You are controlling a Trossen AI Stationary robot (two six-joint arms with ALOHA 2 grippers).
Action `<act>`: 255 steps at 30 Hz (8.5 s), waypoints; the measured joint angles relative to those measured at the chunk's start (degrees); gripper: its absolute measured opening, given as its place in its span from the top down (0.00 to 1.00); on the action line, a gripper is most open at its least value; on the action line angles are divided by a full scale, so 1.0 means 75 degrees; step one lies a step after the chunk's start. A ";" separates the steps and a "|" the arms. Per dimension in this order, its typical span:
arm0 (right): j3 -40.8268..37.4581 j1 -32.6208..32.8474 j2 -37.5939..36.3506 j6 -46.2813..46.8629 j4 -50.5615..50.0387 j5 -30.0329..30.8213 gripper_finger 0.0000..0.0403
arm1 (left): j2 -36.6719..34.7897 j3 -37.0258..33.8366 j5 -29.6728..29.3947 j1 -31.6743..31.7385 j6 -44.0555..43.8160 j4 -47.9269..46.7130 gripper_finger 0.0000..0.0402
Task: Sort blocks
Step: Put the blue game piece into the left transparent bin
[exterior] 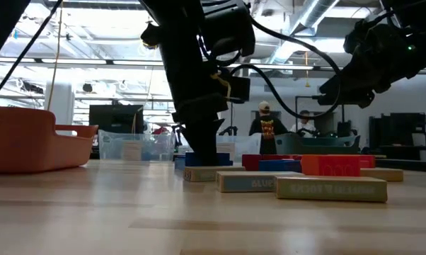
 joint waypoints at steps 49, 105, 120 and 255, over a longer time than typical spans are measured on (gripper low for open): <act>-0.0002 -0.0097 0.0000 -0.0038 0.0006 0.0000 0.38 | -0.4381 -0.3741 -0.1497 0.6007 0.0710 0.0403 0.64; 0.0803 -0.0221 0.0000 -0.1805 0.0009 -0.0216 0.38 | -0.2659 -0.2017 0.3072 -0.5771 -0.9243 -0.4546 0.33; 0.0813 -0.0212 0.0003 -0.1779 -0.0113 -0.0213 0.38 | -0.2640 -0.3127 0.2986 -0.5805 -0.8827 -0.3464 0.31; 0.0539 0.0248 0.0003 -0.1198 0.0085 -0.0204 0.38 | 0.0817 0.1577 0.0533 0.1722 0.5970 -0.3632 0.61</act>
